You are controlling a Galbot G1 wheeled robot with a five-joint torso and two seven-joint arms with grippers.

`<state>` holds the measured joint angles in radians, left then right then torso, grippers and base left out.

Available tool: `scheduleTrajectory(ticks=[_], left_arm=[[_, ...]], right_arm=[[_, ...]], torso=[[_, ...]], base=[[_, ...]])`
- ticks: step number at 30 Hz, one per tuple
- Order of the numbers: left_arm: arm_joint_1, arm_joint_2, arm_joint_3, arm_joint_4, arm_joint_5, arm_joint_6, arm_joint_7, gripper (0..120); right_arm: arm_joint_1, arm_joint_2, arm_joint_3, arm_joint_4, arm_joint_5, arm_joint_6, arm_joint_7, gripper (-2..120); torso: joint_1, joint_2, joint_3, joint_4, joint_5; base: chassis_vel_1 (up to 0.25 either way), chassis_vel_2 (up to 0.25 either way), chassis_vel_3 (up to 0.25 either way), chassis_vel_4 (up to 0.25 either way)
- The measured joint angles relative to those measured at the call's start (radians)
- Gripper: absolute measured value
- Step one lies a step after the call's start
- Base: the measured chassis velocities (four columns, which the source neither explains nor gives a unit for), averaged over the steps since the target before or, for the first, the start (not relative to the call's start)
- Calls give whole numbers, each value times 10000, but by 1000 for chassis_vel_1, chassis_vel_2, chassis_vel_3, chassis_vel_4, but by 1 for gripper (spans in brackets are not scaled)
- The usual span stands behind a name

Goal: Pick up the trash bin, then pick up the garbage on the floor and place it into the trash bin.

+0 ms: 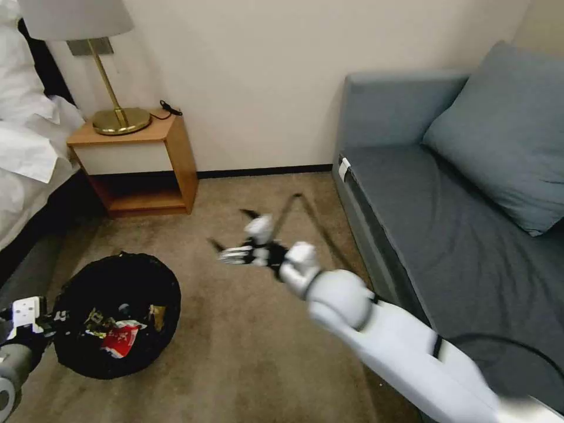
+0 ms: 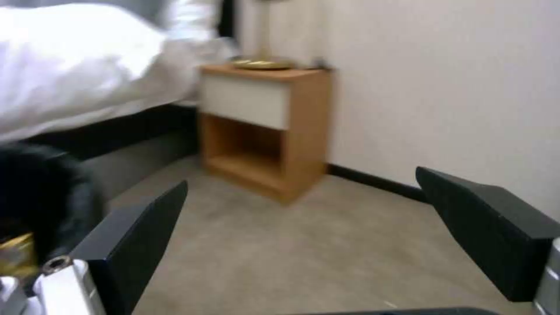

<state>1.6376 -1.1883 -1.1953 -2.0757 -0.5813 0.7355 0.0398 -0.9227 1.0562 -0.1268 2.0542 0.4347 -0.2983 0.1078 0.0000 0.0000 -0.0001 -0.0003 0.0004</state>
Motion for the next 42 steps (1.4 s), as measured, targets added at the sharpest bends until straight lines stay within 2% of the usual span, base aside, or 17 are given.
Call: scheduleTrajectory(ticks=[5, 7, 9, 11, 12, 14, 15, 16, 19, 20, 23, 27, 30, 31, 34, 39, 42], left_arm=[[-61, -45, 8, 39, -35, 0, -7, 3], [-54, -89, -1, 32, -52, 0, -9, 3], [-42, -103, -62, 31, -100, 0, -9, 3], [-37, -105, -80, 33, -111, 0, -9, 3], [-24, -107, -127, 55, -145, 0, -9, 3], [-24, -107, -127, 55, -145, 0, -9, 3], [-24, -107, -197, 127, -200, 0, 0, 3], [-24, -107, -197, 127, -200, 0, 0, 3], [-23, -116, -222, 182, -229, 0, 6, 3], [-17, -127, -224, 189, -241, 0, 5, 3], [-15, -141, -233, 204, -347, 0, -34, 3], [-124, -150, -366, 434, -1100, 0, -322, 3], [-431, -56, -634, 1232, -2368, 0, -771, 3], [-431, -56, -634, 1232, -2368, 0, -771, 3], [-693, 124, -843, 2295, -3170, -1, -1118, 3], [-895, 155, -735, 3224, -3464, 0, -1341, 3], [-985, 105, -645, 3409, -3499, 0, -1381, 3]], right_arm=[[-1614, -99, 1467, 983, 104, -330, 682, 100], [-3300, 162, 2578, 1719, -120, -354, 755, 100], [-4545, 477, 3124, 2077, -765, 113, 553, 100], [-4949, 607, 3278, 2181, -1022, 328, 466, 100], [-5735, 909, 3487, 2368, -1583, 806, 283, 100], [-5735, 909, 3487, 2368, -1583, 806, 283, 100], [-6876, 1479, 3683, 2350, -2765, 2237, 12, 100], [-6876, 1479, 3683, 2350, -2765, 2237, 12, 100], [-7588, 1900, 3764, 1971, -3473, 3876, -226, 100], [-7633, 1938, 3772, 1931, -3531, 4048, -261, 100], [-7648, 1958, 3772, 1892, -3559, 4136, -285, 100], [-7617, 1962, 3755, 1866, -3561, 4154, -295, 100], [-7582, 1957, 3732, 1854, -3549, 4143, -296, 100], [-7582, 1957, 3732, 1854, -3549, 4143, -296, 100], [-7556, 1952, 3717, 1848, -3538, 4121, -295, 100], [-7533, 1946, 3701, 1841, -3516, 4095, -295, 100], [-7527, 1945, 3696, 1839, -3511, 4086, -295, 100]], torso=[[0, 0, 0, 4, 1], [-1, 0, -1, 3, -1], [-1, 0, -1, 0, -1], [-1, 0, -1, 1, -2], [0, 0, -1, 0, -2], [0, 0, -1, 0, -2], [-1, 0, -1, 4, -3], [-1, 0, -1, 4, -3], [-1, 0, -1, 0, -4], [-1, 0, 0, 2, -4], [-1, 0, 0, 3, -5], [0, 0, 0, 4, -4], [-1, 0, 0, 3, -5], [-1, 0, 0, 3, -5], [-1, 0, 0, 3, -5], [0, 0, 1, 5, -6], [0, 0, 1, 4, -6]], base=[[0, 0, 0, 0], [0, 0, 0, 0], [0, 0, 0, 0], [0, 0, 0, 0], [0, 0, 0, 0], [0, 0, 0, 0], [0, 0, 0, 0], [0, 0, 0, 0], [0, 0, 0, 0], [0, 0, 0, 0], [0, 0, 0, 0], [0, 0, 0, 0], [0, 0, 0, 0], [0, 0, 0, 0], [0, 0, 0, 0], [0, 0, 0, 0], [0, 0, 0, 0]])
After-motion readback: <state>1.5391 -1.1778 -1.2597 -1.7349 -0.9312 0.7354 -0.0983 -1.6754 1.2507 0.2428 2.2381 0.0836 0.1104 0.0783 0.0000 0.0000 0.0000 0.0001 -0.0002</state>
